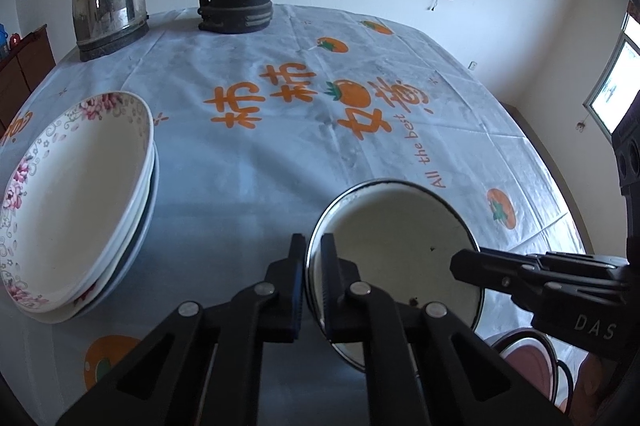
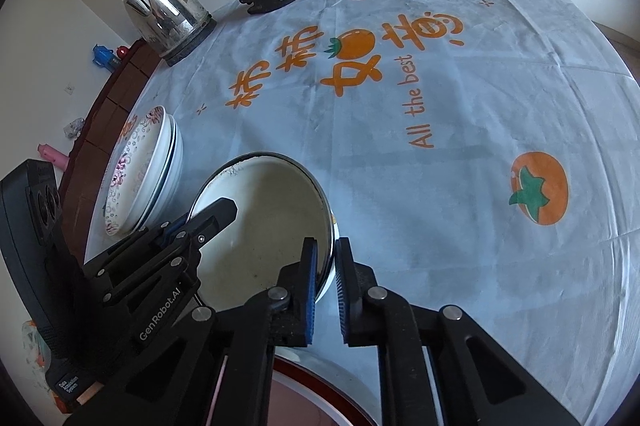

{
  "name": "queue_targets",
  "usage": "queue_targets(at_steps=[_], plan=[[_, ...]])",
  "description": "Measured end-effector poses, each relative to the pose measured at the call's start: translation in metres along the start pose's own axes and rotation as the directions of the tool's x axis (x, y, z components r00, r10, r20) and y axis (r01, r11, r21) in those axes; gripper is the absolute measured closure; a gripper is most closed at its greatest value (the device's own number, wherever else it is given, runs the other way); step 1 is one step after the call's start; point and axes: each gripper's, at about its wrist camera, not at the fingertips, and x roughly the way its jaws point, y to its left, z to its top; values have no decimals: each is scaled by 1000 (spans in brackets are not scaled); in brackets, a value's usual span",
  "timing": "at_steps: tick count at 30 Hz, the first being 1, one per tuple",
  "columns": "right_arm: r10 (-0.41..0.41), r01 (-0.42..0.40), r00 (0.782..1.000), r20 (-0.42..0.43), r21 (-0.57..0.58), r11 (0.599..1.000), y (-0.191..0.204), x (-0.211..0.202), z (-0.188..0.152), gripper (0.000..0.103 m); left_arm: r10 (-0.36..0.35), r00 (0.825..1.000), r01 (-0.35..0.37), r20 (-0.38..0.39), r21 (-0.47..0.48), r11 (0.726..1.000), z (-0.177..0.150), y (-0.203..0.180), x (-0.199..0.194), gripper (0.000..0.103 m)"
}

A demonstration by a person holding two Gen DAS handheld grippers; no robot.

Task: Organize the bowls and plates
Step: 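Lift the white enamel bowl with the left gripper over the pink bowl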

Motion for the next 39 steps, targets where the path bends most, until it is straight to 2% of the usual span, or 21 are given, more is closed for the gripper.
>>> queue_targets(at_steps=[7,17,25,30,35,39], plan=[[-39,40,999,21,-26,999,11,-10,-6,94,-6,1000,6,17,5,1000,1,0,-9,99],[-30,29,998,53,11,1000,15,-22,-6,94,-19,999,19,42,-1,1000,4,2,-21,99],[-9,7,999,53,36,999,20,-24,-1,94,-25,998,27,59,-25,999,8,9,-28,99],[47,-49,998,41,71,996,20,-24,1,94,-32,997,35,74,-42,999,11,16,-35,98],[54,-58,997,51,72,996,25,-27,2,94,-22,995,26,96,-41,999,14,17,-42,98],[72,-77,996,57,85,993,26,-30,4,94,-42,994,48,98,-59,997,16,23,-46,98]])
